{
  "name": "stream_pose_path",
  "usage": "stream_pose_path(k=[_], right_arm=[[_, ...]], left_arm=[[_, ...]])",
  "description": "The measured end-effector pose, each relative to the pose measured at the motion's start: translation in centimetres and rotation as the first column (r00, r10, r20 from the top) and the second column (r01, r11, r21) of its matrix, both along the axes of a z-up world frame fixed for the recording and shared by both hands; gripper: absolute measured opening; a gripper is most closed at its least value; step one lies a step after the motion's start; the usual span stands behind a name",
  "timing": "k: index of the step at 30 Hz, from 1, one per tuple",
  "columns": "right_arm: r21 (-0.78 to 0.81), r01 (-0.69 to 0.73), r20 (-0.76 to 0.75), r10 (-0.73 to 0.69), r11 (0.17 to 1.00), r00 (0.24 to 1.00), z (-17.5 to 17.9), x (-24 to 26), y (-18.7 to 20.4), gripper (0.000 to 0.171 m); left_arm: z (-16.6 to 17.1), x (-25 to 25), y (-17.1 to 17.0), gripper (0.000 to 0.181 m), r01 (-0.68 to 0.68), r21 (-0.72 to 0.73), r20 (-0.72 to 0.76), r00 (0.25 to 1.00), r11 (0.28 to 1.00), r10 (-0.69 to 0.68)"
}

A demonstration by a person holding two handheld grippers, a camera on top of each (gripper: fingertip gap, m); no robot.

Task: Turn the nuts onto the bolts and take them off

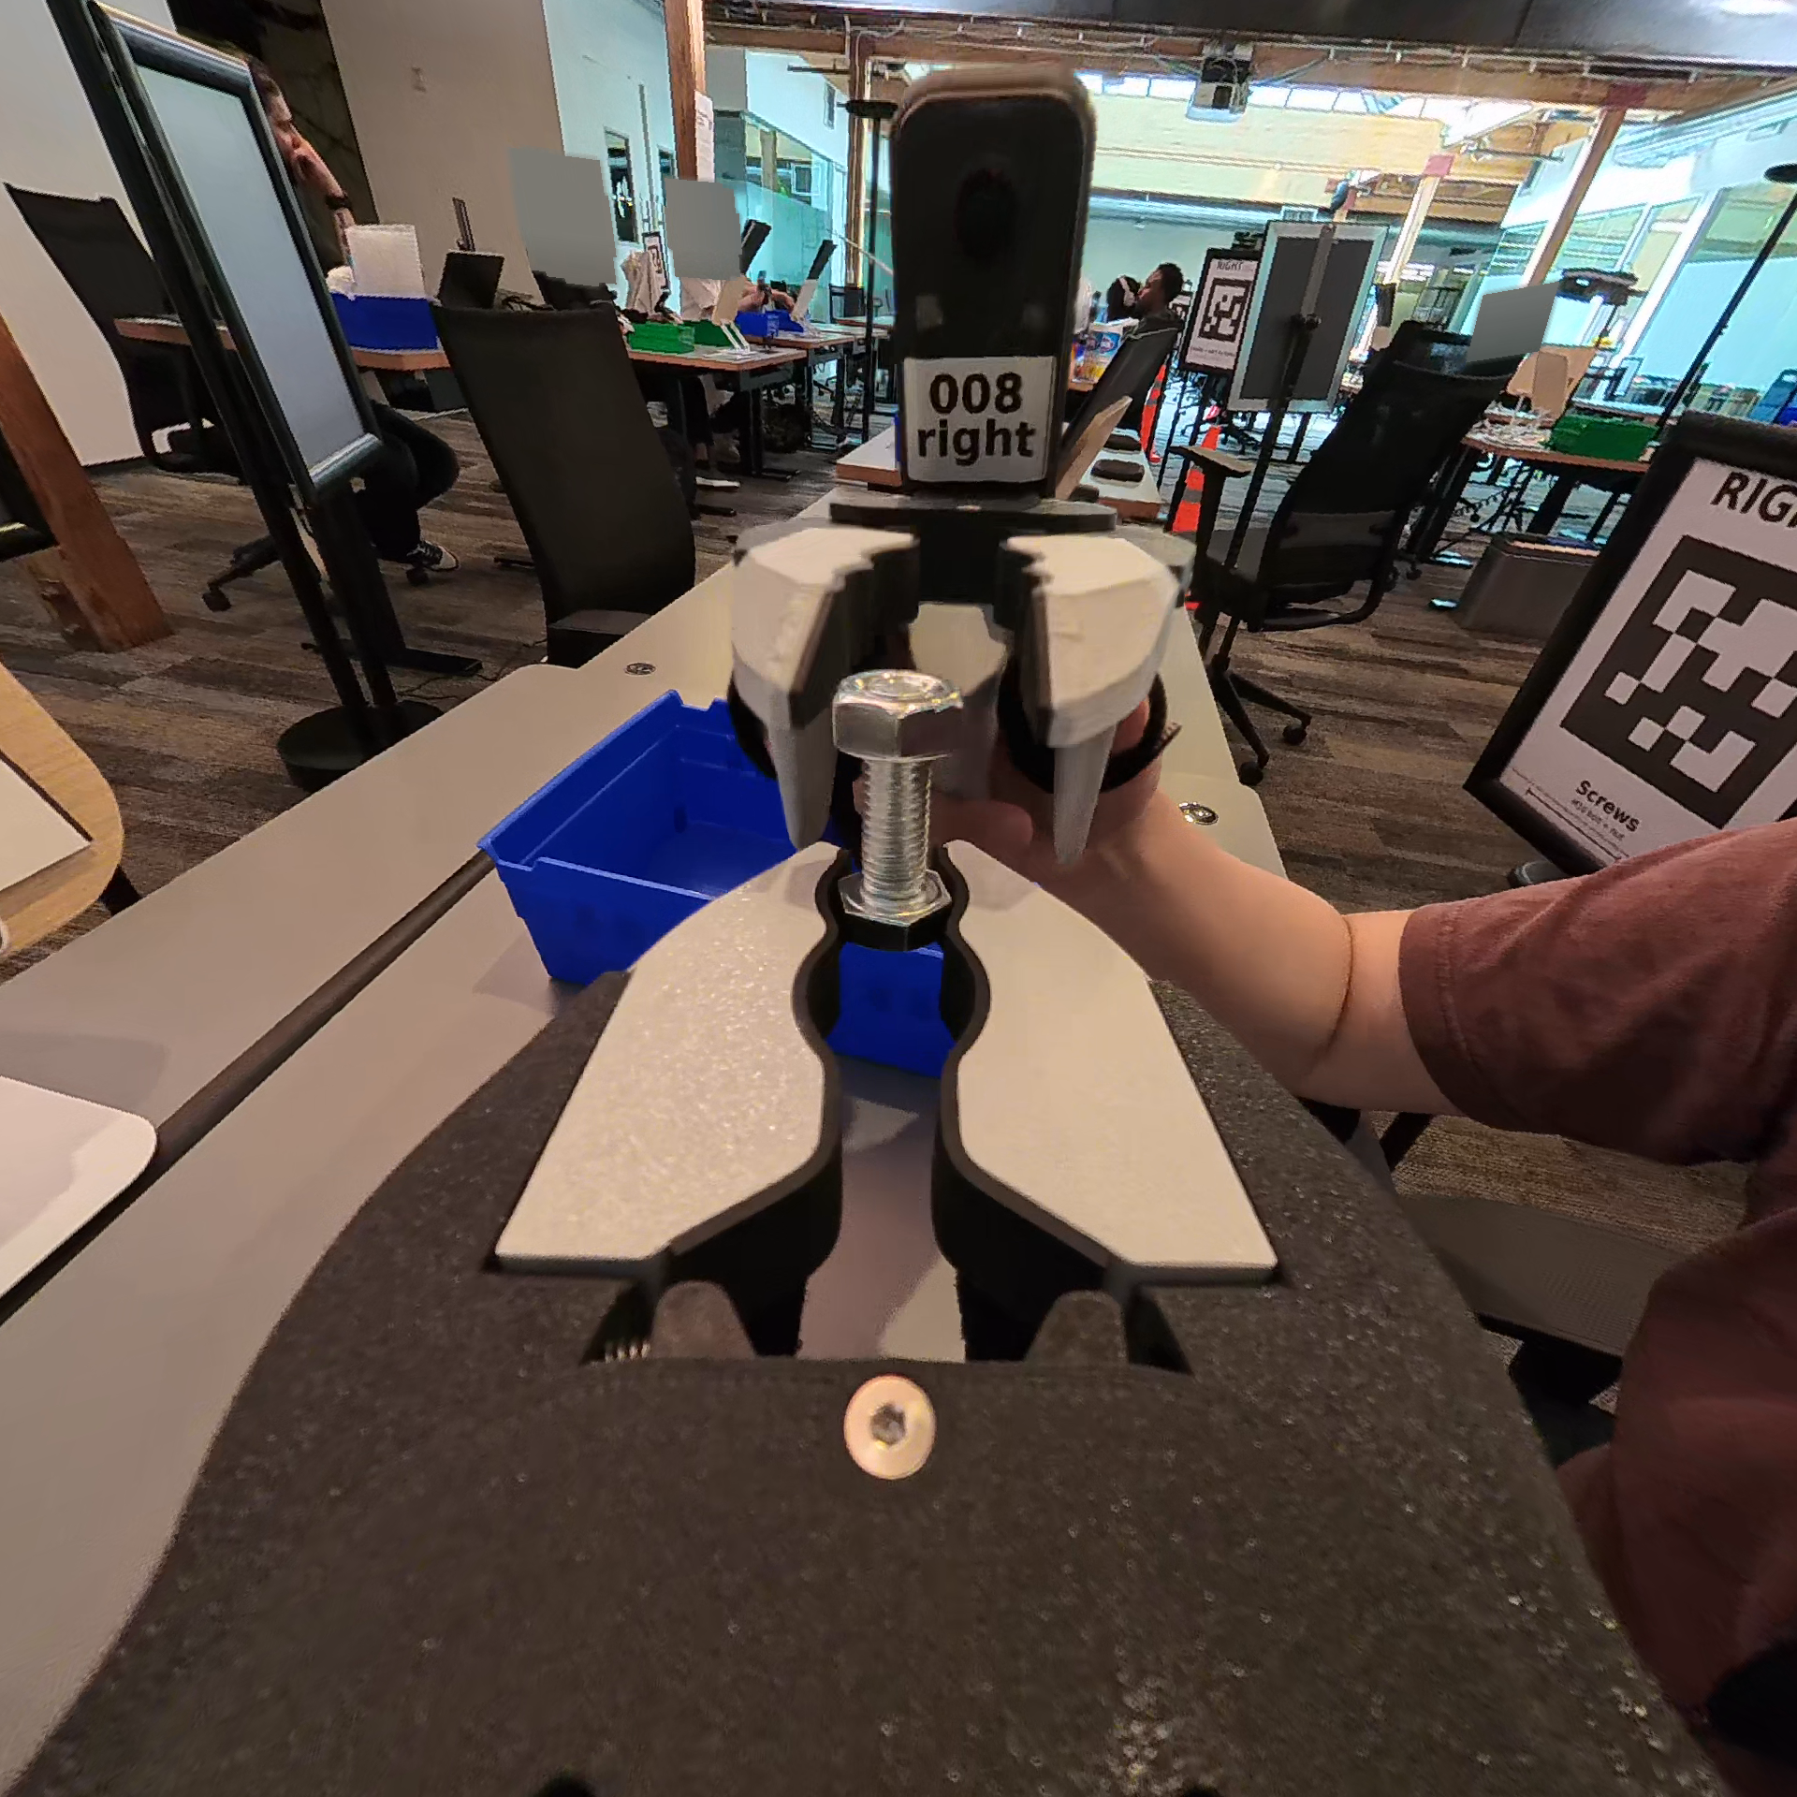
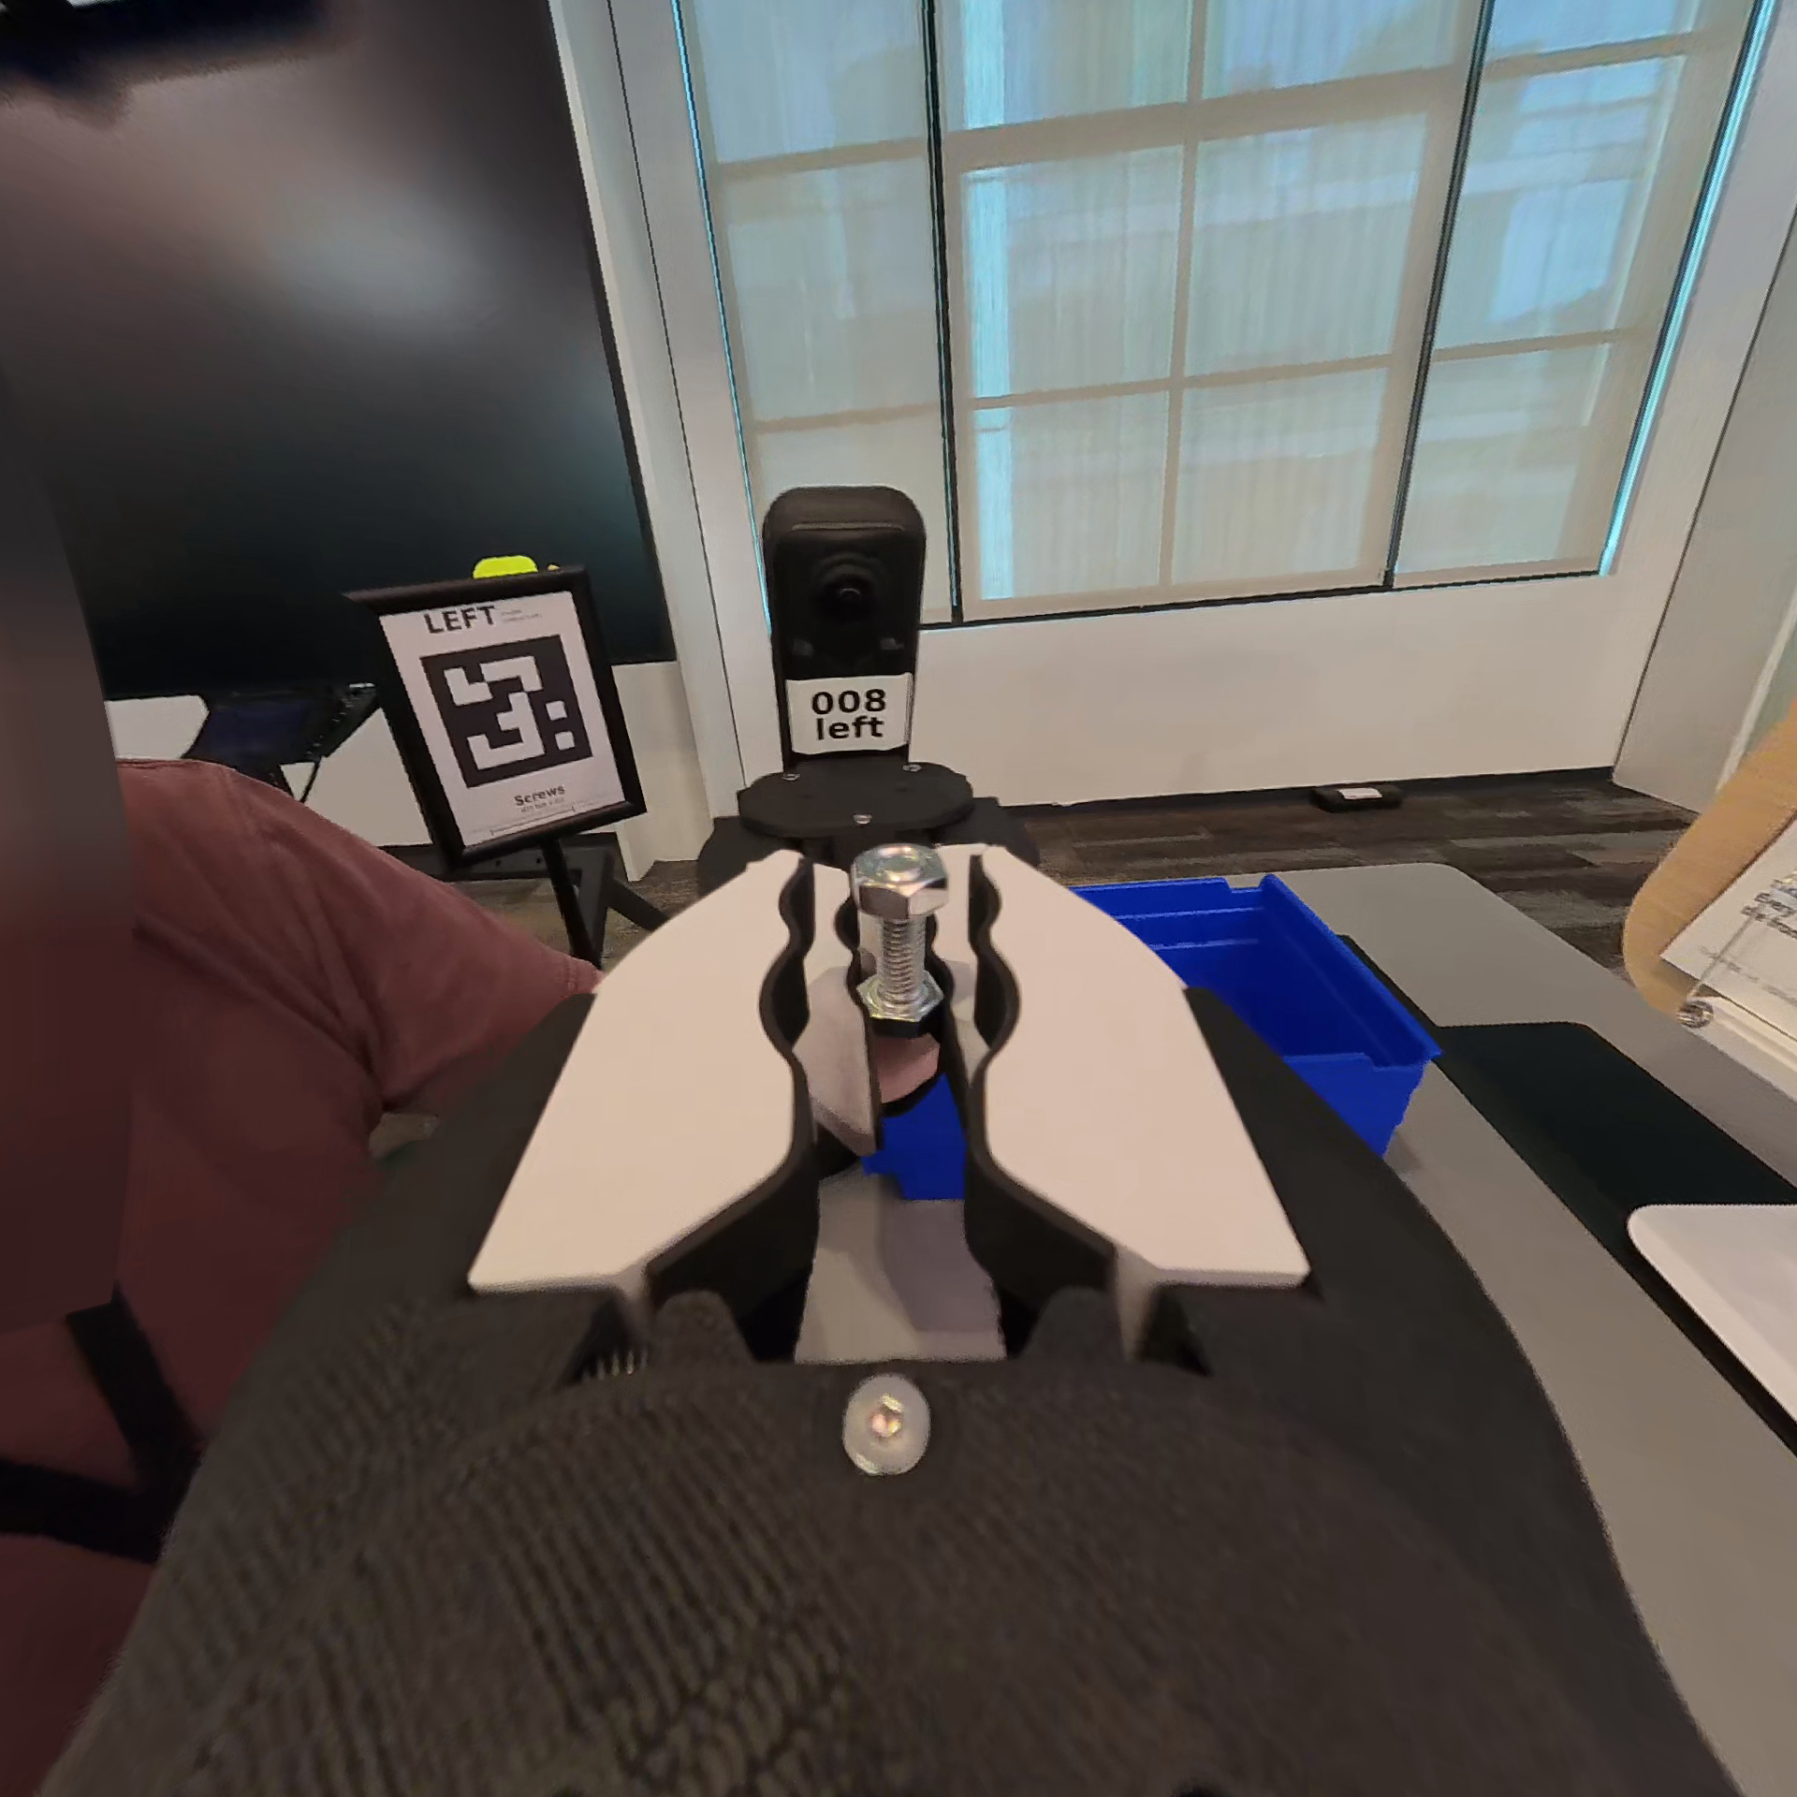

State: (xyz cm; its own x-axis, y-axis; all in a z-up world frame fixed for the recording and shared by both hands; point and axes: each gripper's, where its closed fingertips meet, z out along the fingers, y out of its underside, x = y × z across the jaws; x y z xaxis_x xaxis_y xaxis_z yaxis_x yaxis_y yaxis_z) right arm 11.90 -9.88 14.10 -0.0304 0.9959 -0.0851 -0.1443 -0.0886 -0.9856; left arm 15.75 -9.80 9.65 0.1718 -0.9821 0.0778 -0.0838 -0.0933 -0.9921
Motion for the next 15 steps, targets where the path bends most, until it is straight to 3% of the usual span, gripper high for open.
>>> stream_pose_path(k=[6, 15], right_arm=[[-0.054, 0.024, -0.031, -0.026, 0.998, 0.999, 0.1, 1.4, 1.7, 0.028], [-0.007, 0.017, -0.001, -0.017, 1.0, 1.0, -0.2, 0.6, 0.8, 0.03]], left_arm=[[0.2, -0.1, 0.0, 0.015, -0.002, -0.001, 0.008, 1.0, 1.0, 0.002], [0.1, 0.0, -0.2, 0.015, 0.0, 0.004, 0.002, 1.0, 1.0, 0.0]])
